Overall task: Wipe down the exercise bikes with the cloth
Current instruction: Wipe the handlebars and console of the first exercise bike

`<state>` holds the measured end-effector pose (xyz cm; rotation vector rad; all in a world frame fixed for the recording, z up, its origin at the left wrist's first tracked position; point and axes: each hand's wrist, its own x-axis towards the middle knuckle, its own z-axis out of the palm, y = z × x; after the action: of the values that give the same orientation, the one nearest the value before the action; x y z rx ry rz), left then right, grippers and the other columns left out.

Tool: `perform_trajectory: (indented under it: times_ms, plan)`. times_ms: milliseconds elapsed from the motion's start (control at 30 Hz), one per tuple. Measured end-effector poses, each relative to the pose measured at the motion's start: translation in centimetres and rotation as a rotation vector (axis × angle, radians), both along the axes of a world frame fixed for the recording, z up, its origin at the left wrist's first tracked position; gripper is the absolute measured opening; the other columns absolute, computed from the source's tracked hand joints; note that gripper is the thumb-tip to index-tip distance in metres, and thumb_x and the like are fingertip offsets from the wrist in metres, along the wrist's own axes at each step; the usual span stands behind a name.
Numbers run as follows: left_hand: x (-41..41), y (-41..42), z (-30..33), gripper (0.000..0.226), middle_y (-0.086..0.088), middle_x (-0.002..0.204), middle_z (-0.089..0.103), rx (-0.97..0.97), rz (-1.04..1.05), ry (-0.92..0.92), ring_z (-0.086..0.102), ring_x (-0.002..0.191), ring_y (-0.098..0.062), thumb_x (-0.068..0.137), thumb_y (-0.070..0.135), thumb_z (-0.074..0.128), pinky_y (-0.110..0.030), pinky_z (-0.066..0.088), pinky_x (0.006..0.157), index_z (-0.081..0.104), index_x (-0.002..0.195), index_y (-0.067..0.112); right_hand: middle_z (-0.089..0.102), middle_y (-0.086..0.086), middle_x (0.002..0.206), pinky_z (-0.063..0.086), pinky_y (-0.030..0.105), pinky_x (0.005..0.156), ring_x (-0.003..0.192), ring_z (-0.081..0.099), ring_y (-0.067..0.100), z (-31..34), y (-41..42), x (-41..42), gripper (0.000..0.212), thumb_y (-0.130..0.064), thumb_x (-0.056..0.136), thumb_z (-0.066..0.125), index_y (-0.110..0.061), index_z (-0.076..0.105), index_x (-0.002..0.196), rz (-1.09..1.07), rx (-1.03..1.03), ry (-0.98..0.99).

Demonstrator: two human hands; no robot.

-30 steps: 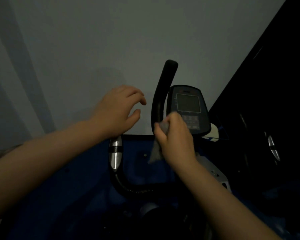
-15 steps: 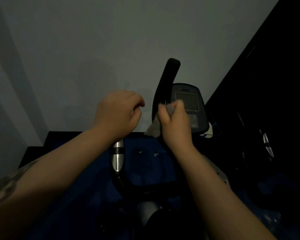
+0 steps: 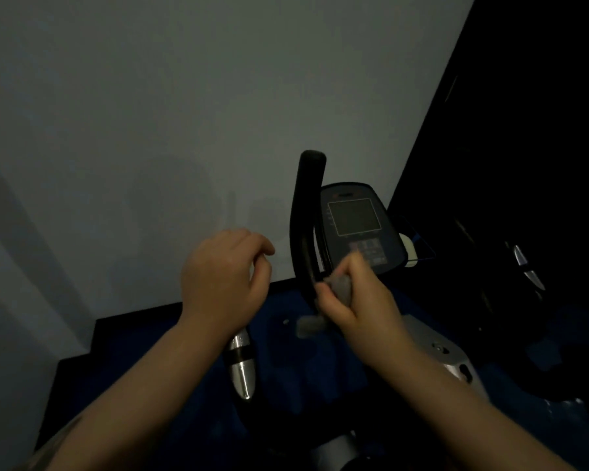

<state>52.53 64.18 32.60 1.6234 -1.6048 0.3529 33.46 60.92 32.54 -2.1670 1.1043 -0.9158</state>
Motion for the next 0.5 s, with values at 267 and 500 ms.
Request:
perform_trajectory:
  times_ms: [267, 500]
  plan:
    - [-0.1, 0.1, 0.3, 0.014, 0.004, 0.075, 0.065, 0.019, 0.015, -0.037, 0.058, 0.071, -0.015, 0.079, 0.013, 0.056, -0.02, 0.03, 0.062, 0.069, 0.081, 0.018, 0.053, 0.003, 0.08, 0.046, 0.023, 0.064, 0.072, 0.055, 0.01, 0.9, -2.4, 1.5, 0.016, -0.021, 0.093, 0.056, -0.015, 0.043, 0.086, 0.097, 0.185, -0.171]
    - [-0.4, 0.1, 0.5, 0.014, 0.004, 0.073, 0.062, 0.004, 0.043, -0.039, 0.055, 0.07, -0.013, 0.077, 0.011, 0.058, -0.017, 0.021, 0.06, 0.069, 0.08, 0.018, 0.051, -0.005, 0.076, 0.042, 0.018, 0.064, 0.07, 0.05, 0.005, 1.1, -2.7, -1.7, 0.016, -0.02, 0.093, 0.056, -0.008, 0.045, 0.089, 0.205, 0.298, -0.043]
